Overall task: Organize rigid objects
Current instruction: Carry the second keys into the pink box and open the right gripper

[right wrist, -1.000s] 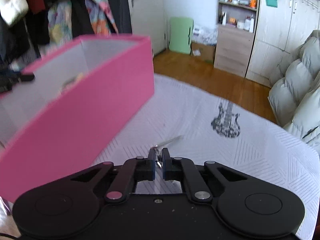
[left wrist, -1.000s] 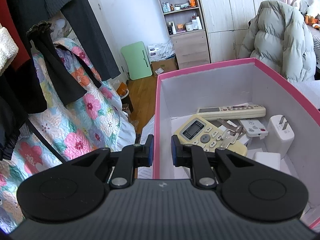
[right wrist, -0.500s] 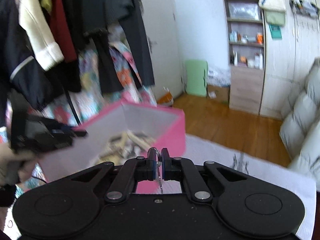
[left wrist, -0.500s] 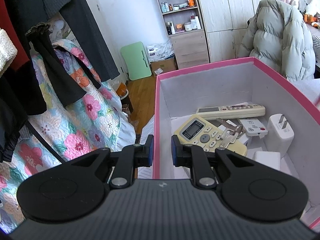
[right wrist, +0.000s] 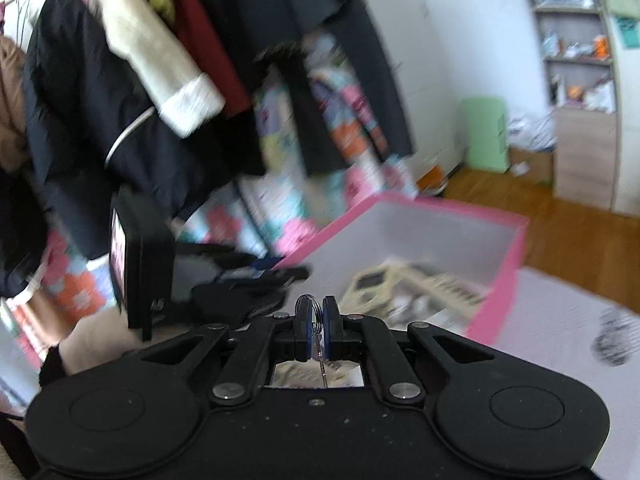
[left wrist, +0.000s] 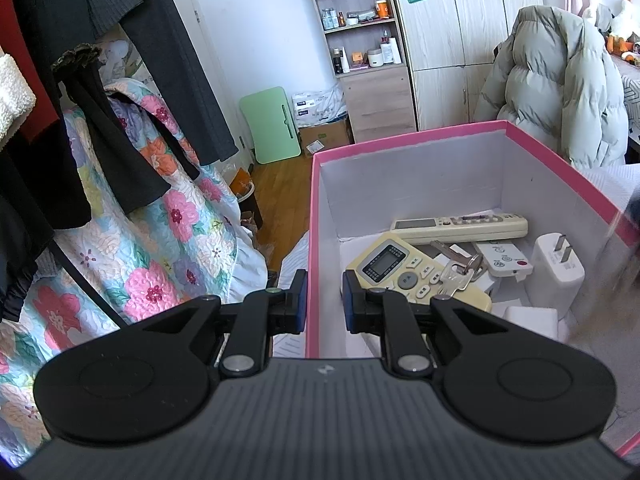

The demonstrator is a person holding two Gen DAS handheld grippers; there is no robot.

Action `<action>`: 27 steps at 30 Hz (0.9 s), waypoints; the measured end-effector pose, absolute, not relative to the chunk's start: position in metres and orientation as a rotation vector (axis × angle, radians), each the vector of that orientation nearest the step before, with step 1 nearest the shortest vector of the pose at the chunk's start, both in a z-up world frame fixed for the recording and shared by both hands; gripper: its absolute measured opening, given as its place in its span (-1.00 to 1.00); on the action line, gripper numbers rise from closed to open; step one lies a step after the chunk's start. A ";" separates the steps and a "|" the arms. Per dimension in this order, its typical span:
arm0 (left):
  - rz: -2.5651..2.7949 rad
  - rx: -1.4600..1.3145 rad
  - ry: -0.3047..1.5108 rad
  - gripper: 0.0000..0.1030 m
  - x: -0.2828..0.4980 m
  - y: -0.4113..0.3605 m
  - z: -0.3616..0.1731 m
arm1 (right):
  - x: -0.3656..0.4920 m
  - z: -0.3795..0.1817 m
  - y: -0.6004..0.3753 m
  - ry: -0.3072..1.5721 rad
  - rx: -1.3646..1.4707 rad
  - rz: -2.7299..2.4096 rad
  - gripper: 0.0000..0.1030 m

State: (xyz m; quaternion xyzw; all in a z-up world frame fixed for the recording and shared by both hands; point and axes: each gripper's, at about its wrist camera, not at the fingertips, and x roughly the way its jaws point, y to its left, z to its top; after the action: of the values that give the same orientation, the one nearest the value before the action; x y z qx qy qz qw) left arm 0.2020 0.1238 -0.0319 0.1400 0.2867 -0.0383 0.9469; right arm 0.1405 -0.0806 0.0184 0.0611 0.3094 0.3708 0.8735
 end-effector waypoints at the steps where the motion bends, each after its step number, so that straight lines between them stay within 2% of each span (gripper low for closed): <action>1: -0.078 0.285 0.584 -0.70 0.202 0.124 -0.032 | 0.144 0.011 -0.072 0.674 0.130 0.794 -0.86; 10: -0.087 0.277 0.580 -0.68 0.202 0.125 -0.031 | 0.168 -0.027 -0.039 0.809 0.132 0.768 -0.76; 19: -0.087 0.274 0.576 -0.67 0.202 0.124 -0.032 | 0.148 -0.009 -0.079 0.733 0.177 0.692 -0.58; 27: -0.083 0.272 0.579 -0.67 0.201 0.125 -0.031 | 0.132 -0.001 -0.107 0.681 0.201 0.605 -0.51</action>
State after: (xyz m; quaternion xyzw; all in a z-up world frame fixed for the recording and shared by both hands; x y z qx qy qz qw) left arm 0.2008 0.1255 -0.0308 0.1337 0.2843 -0.0408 0.9485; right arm 0.1319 -0.1067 -0.0008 0.0968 0.3282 0.2917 0.8932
